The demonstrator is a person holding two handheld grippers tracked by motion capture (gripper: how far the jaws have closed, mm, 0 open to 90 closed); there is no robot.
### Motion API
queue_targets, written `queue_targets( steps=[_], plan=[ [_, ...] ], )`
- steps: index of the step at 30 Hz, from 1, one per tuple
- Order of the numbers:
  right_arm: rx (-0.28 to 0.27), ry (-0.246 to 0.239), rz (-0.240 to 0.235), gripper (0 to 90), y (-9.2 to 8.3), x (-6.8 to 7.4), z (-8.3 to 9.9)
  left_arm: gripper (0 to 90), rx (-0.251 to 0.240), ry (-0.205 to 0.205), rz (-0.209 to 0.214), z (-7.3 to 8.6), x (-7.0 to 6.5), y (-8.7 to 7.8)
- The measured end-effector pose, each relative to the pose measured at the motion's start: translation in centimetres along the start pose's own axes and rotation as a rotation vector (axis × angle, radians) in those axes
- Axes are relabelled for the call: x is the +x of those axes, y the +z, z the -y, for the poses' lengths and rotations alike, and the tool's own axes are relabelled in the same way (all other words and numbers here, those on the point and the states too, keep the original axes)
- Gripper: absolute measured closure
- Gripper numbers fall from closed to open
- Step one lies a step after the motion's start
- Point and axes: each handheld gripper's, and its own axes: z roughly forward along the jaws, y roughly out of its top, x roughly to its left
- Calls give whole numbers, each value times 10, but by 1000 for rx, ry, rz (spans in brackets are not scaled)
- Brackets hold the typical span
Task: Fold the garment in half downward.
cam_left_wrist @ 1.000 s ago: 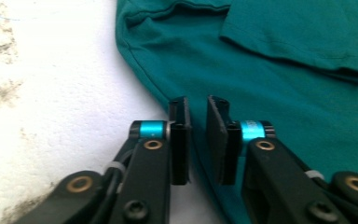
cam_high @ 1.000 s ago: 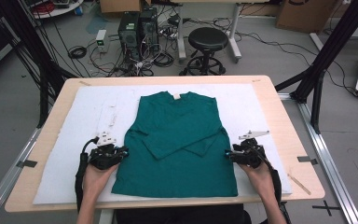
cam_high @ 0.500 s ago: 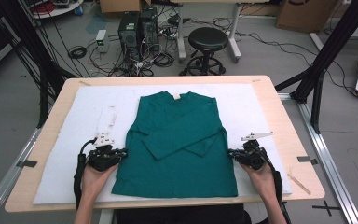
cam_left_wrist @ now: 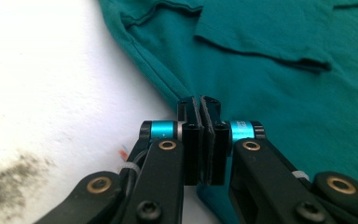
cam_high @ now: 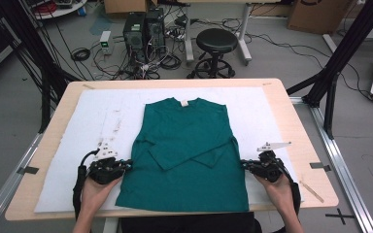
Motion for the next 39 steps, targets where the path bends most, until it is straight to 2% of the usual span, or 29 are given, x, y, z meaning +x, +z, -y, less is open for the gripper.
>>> queue_targets(
  steps=[9, 13, 22, 31, 39],
  plan=[
    [-5, -21, -18, 900, -9, 6, 11, 874, -17, 2, 24, 14, -14, -18],
    [-7, -40, -22, 900, -14, 11, 19, 873, -18, -10, 34, 23, -18, -22],
    [-14, -66, -21, 900, -20, 22, 34, 874, -20, -6, 40, 33, -27, -30],
    [-35, -75, -20, 900, -26, 29, 47, 873, -14, -2, 51, 41, -34, -37],
    [-39, -70, -37, 900, -33, 33, 57, 873, -7, -5, 73, 50, -41, -44]
  ],
)
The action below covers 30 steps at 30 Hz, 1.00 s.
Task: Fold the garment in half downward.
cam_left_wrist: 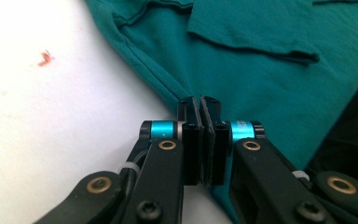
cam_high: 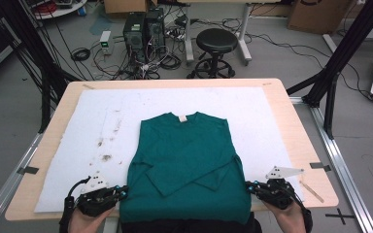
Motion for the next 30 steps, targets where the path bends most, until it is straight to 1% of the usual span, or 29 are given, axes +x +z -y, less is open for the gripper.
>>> queue_targets(
  steps=[6, 8, 9, 10, 11, 12, 13, 14, 16, 18, 19, 21, 23, 24, 25, 27, 29, 30],
  plan=[
    [4, 3, -10, 898, -2, 2, 5, 871, 3, -1, 8, 4, -2, -2],
    [-3, 14, -24, 883, -1, 1, 5, 857, -7, -11, -1, 2, 0, -1],
    [-12, 17, -28, 810, -1, 0, 4, 822, -14, -10, -3, 0, 0, -1],
    [-28, 22, -25, 750, 0, -1, 2, 750, -21, -14, -1, -2, 2, -1],
    [-35, 27, -28, 698, 0, -2, -1, 701, -24, -16, 1, -6, 4, -1],
    [-52, 25, -23, 589, 0, -2, -4, 667, -35, -18, -4, -11, 6, -1],
    [-77, 20, 4, 503, 1, -3, -8, 610, -42, -19, -5, -15, 7, 0],
    [-91, 18, 17, 479, 1, -5, -10, 586, -51, -14, -14, -19, 9, 0],
    [-116, 19, 43, 435, 4, -9, -16, 567, -78, -12, -27, -28, 13, 0],
    [-144, 23, 75, 388, 7, -15, -22, 520, -109, -11, -29, -37, 17, 0],
    [-153, 28, 94, 372, 8, -18, -25, 518, -116, -7, -28, -41, 20, 1],
    [-180, 20, 120, 327, 11, -23, -32, 479, -136, 2, -26, -49, 24, 3],
    [-190, 22, 136, 316, 14, -27, -39, 459, -143, 11, -23, -58, 30, 6],
    [-196, 15, 132, 313, 15, -29, -42, 441, -144, 14, -26, -63, 33, 8],
    [-200, 9, 139, 303, 17, -31, -45, 425, -145, 10, -27, -67, 36, 9],
    [-204, 5, 150, 277, 22, -35, -50, 407, -151, 14, -40, -77, 41, 12],
    [-207, 5, 178, 258, 27, -39, -54, 401, -165, 18, -61, -87, 46, 14],
    [-202, 8, 193, 250, 30, -41, -56, 401, -174, 22, -62, -91, 48, 16]
  ],
)
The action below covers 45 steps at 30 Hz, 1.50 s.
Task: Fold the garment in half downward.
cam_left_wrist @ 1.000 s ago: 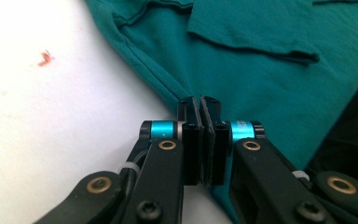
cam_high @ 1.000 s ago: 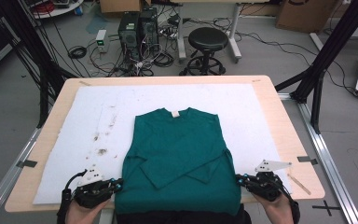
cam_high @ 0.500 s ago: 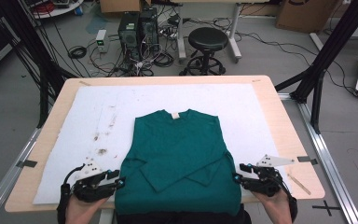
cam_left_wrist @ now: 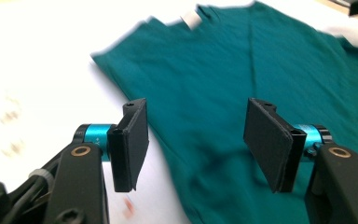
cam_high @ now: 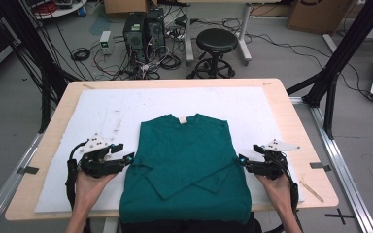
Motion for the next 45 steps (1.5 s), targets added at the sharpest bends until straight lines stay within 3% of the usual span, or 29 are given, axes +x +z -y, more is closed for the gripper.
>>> queue_targets(
  steps=[3, 8, 14, 16, 18, 23, 27, 33, 36, 45],
  plan=[
    [17, 11, 29, 250, 7, -4, -2, 401, -11, 7, -1, -11, 6, 8],
    [40, 18, 56, 257, 12, -8, -1, 432, 41, 23, -39, -31, 17, 22],
    [18, 29, 66, 280, 10, -9, 1, 453, 87, -22, -41, -46, 37, 50],
    [19, 48, 54, 280, 10, -12, 2, 453, 104, -10, -52, -48, 40, 61],
    [12, 60, 49, 280, 9, -13, 2, 459, 99, -7, -64, -47, 45, 71],
    [24, 57, 53, 280, 11, -12, 2, 481, 90, -46, -88, -38, 63, 96],
    [33, 40, 65, 280, 12, -10, 2, 497, 85, -69, -79, -29, 73, 111],
    [40, 37, 69, 280, 13, -10, 2, 498, 88, -66, -91, -21, 77, 127],
    [43, 40, 68, 280, 13, -9, 2, 496, 74, -64, -94, -22, 75, 125],
    [46, 34, 73, 279, 13, -9, 2, 486, 143, -8, -137, -21, 70, 135]
  ],
)
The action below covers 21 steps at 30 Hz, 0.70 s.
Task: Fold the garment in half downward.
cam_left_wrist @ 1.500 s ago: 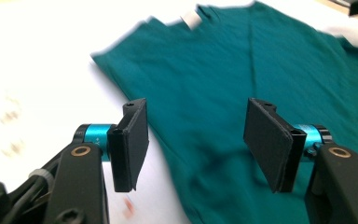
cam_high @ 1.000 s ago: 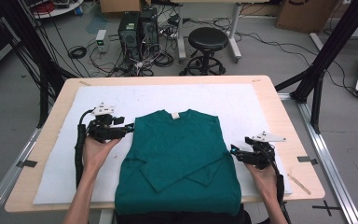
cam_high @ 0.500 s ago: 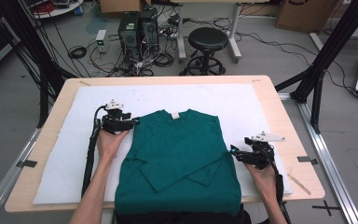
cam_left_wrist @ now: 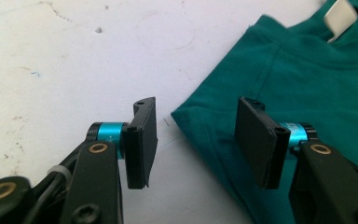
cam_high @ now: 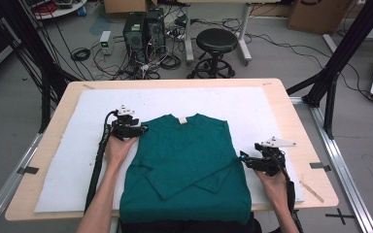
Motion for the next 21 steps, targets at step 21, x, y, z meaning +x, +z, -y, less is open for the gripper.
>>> queue_targets(
  steps=[21],
  plan=[
    [16, -12, 16, 279, 2, 2, -1, 685, 18, 43, 66, -2, -2, 5]
  ],
)
